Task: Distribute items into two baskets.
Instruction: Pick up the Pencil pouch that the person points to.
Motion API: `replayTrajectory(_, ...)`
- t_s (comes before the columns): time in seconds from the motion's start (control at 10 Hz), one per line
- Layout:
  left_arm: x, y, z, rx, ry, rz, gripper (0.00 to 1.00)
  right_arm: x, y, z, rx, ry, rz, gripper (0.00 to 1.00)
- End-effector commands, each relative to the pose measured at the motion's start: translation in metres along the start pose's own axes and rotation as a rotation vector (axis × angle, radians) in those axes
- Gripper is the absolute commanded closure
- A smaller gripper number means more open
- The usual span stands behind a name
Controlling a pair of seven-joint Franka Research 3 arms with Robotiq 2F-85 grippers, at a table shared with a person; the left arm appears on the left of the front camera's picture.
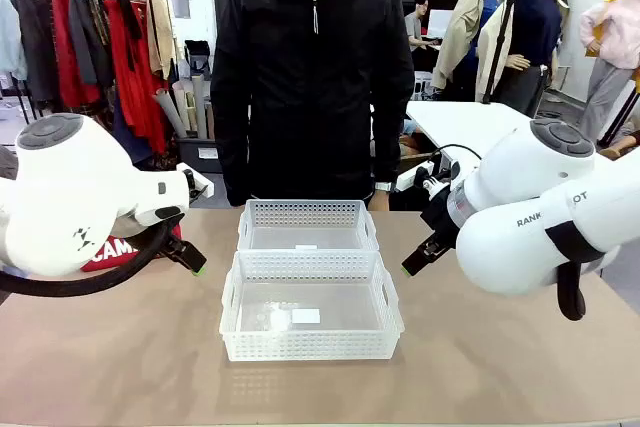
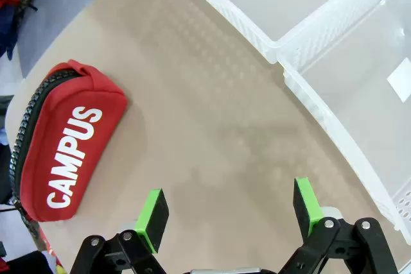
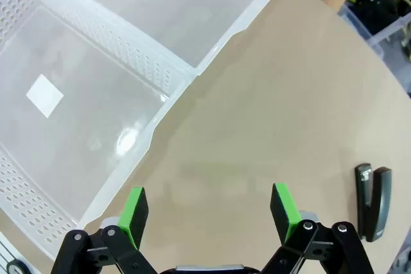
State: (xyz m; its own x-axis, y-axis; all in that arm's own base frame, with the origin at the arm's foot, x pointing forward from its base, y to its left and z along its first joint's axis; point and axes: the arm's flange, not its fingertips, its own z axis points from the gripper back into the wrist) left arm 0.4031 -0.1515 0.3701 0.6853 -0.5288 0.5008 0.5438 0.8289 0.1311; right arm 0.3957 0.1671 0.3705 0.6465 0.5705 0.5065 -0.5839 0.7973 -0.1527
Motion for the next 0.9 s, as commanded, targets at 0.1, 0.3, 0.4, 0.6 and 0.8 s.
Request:
replayTrajectory(0.1,0.0,0.0,0.0001,0.0,0.0,0.0,0.0,0.0,0.0,0.0,0.0,0.0,0.0,0.0)
replayTrajectory(0.3,0.0,0.0,0.0001,0.0,0.0,0.0,0.0,0.0,0.0,0.0,0.0,0.0,0.0,0.0)
replayTrajectory(0.4,0.0,0.0,0.0001,0.0,0.0,0.0,0.0,0.0,0.0,0.0,0.0,0.0,0.0,0.0)
replayTrajectory(0.6,0.0,0.0,0.0001,0.0,0.0,0.0,0.0,0.0,0.0,0.0,0.0,0.0,0.0,0.0)
replayTrajectory(0.8,0.0,0.0,0.0001,0.0,0.0,0.0,0.0,0.0,0.0,0.0,0.0,0.0,0.0,0.0)
